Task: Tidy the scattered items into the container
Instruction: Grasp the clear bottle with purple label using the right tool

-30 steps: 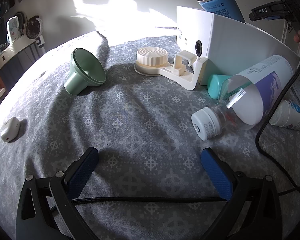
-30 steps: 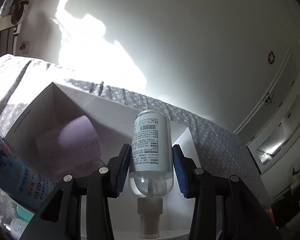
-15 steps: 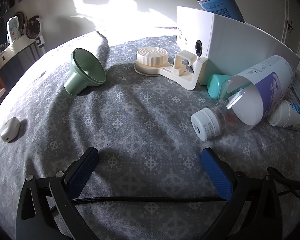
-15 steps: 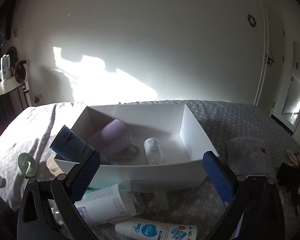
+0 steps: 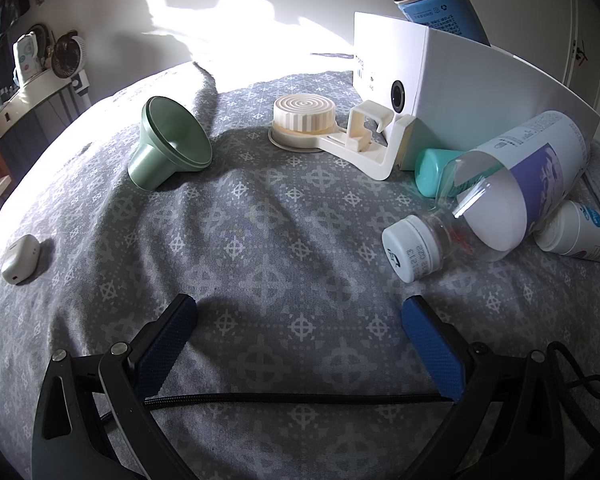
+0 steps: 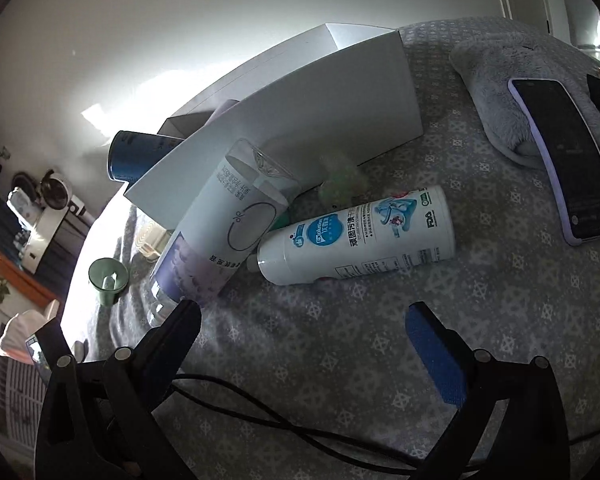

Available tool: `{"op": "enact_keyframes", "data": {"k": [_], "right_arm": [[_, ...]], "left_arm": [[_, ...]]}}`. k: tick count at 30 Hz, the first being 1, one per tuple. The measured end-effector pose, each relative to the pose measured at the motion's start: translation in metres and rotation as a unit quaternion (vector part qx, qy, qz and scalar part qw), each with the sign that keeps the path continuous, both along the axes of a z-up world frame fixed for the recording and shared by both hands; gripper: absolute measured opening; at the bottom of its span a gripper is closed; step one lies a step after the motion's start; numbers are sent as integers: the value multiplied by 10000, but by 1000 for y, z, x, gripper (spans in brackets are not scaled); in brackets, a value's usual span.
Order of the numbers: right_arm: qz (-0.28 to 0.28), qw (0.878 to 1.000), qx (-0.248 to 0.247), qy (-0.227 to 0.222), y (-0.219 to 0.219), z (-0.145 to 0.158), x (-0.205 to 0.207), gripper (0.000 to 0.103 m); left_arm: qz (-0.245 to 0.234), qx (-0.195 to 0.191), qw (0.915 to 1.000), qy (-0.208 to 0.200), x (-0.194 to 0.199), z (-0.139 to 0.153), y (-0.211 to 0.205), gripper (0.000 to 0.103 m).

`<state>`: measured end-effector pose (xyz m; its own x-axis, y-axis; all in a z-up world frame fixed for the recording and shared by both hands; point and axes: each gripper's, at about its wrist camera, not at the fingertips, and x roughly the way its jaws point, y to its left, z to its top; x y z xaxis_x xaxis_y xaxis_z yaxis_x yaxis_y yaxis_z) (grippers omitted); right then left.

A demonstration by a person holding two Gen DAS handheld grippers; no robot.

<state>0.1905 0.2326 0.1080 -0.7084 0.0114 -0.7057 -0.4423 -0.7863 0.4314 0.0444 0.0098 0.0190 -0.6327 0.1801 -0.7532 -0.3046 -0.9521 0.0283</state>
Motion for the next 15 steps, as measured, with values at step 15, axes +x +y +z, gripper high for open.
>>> {"op": "enact_keyframes", "data": {"k": [15], "right_arm": [[316,9868,-1578,-163,-5,-21,-105,103]], "left_arm": [[-6,0,10000,4,-1,-1,0,103]]}}
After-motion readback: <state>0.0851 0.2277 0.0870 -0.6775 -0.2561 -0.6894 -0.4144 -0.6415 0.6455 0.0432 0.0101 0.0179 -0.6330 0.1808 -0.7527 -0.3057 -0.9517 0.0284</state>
